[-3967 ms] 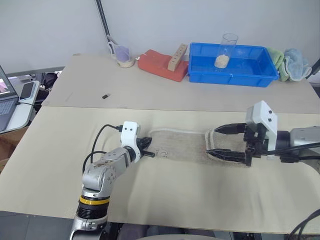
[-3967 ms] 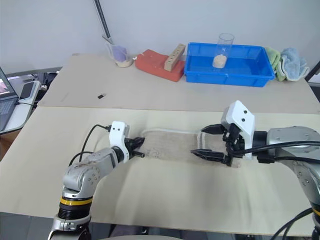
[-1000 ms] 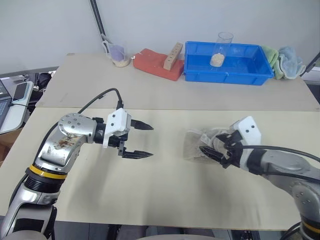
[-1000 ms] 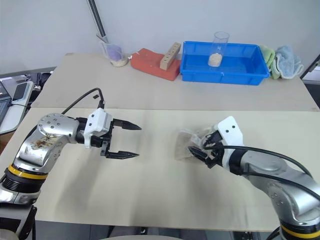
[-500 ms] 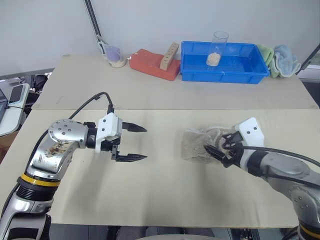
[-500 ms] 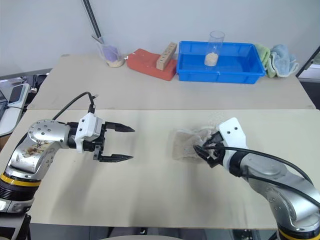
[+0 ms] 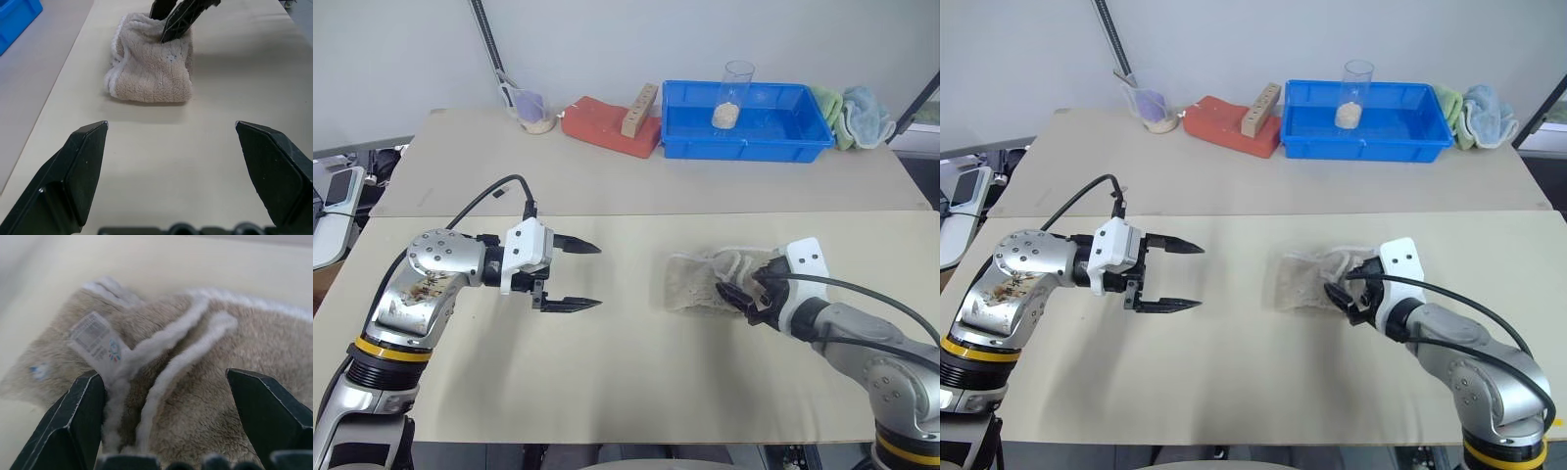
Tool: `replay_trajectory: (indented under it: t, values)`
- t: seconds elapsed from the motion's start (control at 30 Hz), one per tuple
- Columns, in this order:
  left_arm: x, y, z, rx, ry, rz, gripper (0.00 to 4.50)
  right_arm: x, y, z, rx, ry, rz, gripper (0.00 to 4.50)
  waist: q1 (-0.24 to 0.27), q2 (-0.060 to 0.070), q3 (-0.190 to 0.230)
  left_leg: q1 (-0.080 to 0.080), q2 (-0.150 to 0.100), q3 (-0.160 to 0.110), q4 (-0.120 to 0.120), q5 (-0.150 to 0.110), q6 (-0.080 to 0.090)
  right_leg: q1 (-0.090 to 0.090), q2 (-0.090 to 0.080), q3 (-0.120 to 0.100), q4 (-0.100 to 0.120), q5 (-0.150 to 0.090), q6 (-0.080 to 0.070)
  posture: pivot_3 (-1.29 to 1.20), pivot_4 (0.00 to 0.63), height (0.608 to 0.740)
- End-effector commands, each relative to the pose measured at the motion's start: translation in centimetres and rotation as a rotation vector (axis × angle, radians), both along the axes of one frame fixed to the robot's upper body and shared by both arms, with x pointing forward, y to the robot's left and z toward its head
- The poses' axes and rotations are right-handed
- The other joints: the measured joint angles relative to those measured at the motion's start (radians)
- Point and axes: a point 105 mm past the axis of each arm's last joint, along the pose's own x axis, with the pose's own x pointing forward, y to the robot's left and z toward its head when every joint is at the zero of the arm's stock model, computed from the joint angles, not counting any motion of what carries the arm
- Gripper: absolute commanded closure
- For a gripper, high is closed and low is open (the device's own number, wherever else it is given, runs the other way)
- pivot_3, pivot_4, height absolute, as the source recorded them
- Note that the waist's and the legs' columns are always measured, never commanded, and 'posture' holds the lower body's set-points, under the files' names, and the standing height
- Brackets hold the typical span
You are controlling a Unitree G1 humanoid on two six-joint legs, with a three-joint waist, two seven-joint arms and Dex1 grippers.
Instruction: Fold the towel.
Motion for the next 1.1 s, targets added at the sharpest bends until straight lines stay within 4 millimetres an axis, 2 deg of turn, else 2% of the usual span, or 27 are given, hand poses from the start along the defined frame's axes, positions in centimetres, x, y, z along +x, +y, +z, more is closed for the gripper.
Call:
replay_trajectory:
  t: [0.03, 0.33, 0.5, 0.57, 0.63, 0.8, 0.9, 1.0, 1.1]
  values:
    - [0.2, 0.2, 1.1, -0.011, -0.04, 0.015, 0.0, 0.4, 0.4, 1.2, 0.018, -0.055, 0.019, 1.42, -0.001, 0.0, 0.0, 0.0, 0.0, 0.0, 0.0, 0.0, 0.0, 0.0, 0.0, 0.0, 0.0, 0.0, 0.0, 0.0, 0.15, 0.74]
    - [0.5, 0.3, 1.7, -0.026, -0.045, 0.04, 0.0, 0.1, 1.3, 3.1, 0.029, -0.096, 0.091, 4.47, -0.001, 0.0, 0.0, 0.0, 0.0, 0.0, 0.0, 0.0, 0.0, 0.0, 0.0, 0.0, 0.0, 0.0, 0.0, 0.0, 0.15, 0.74]
    - [0.5, 0.3, 2.3, -0.061, -0.022, 0.044, 0.0, 0.1, -1.5, 4.5, -0.012, -0.102, 0.064, 4.47, 0.001, 0.0, 0.0, 0.0, 0.0, 0.0, 0.0, 0.0, 0.0, 0.0, 0.0, 0.0, 0.0, 0.0, 0.0, 0.0, 0.15, 0.74]
    - [0.4, 0.3, 2.3, -0.06, -0.023, 0.043, 0.0, -0.3, -3.3, 4.2, -0.049, -0.069, 0.036, 4.47, 0.004, 0.0, 0.0, 0.0, 0.0, 0.0, 0.0, 0.0, 0.0, 0.0, 0.0, 0.0, 0.0, 0.0, 0.0, 0.0, 0.15, 0.74]
    - [0.5, 0.3, 2.4, -0.062, -0.024, 0.043, 0.0, -0.6, -4.3, 3.8, -0.064, -0.038, 0.025, 4.47, 0.005, 0.0, 0.0, 0.0, 0.0, 0.0, 0.0, 0.0, 0.0, 0.0, 0.0, 0.0, 0.0, 0.0, 0.0, 0.0, 0.15, 0.74]
    - [0.5, 0.0, 2.6, -0.07, -0.037, 0.034, 0.0, -0.3, -4.8, 2.4, -0.021, 0.007, -0.009, 4.47, -0.003, 0.0, 0.0, 0.0, 0.0, 0.001, 0.0, 0.0, 0.0, 0.0, 0.0, 0.0, 0.0, 0.0, 0.0, 0.0, 0.15, 0.74]
    - [0.5, 0.0, 2.8, -0.072, -0.048, 0.036, 0.0, 0.2, -4.2, 2.8, -0.021, -0.042, 0.005, 3.43, -0.003, 0.0, 0.0, 0.0, 0.0, 0.001, 0.0, 0.0, 0.0, 0.0, 0.0, 0.0, 0.0, 0.0, 0.0, 0.0, 0.15, 0.74]
    - [0.5, 0.2, 3.0, -0.067, -0.047, 0.045, 0.0, 0.4, -4.8, 4.0, -0.059, -0.096, -0.001, 2.35, -0.001, 0.0, 0.0, 0.0, 0.0, 0.001, 0.0, 0.0, 0.0, 0.0, 0.0, 0.0, 0.0, 0.0, 0.0, 0.0, 0.15, 0.74]
    - [0.5, 0.3, 3.0, -0.068, -0.042, 0.053, 0.0, -0.1, -5.1, 4.1, -0.139, -0.105, 0.048, 1.31, 0.006, 0.0, 0.0, -0.001, -0.001, 0.001, 0.0, 0.0, 0.0, 0.0, -0.001, 0.0, 0.0, 0.0, 0.0, 0.0, 0.15, 0.74]
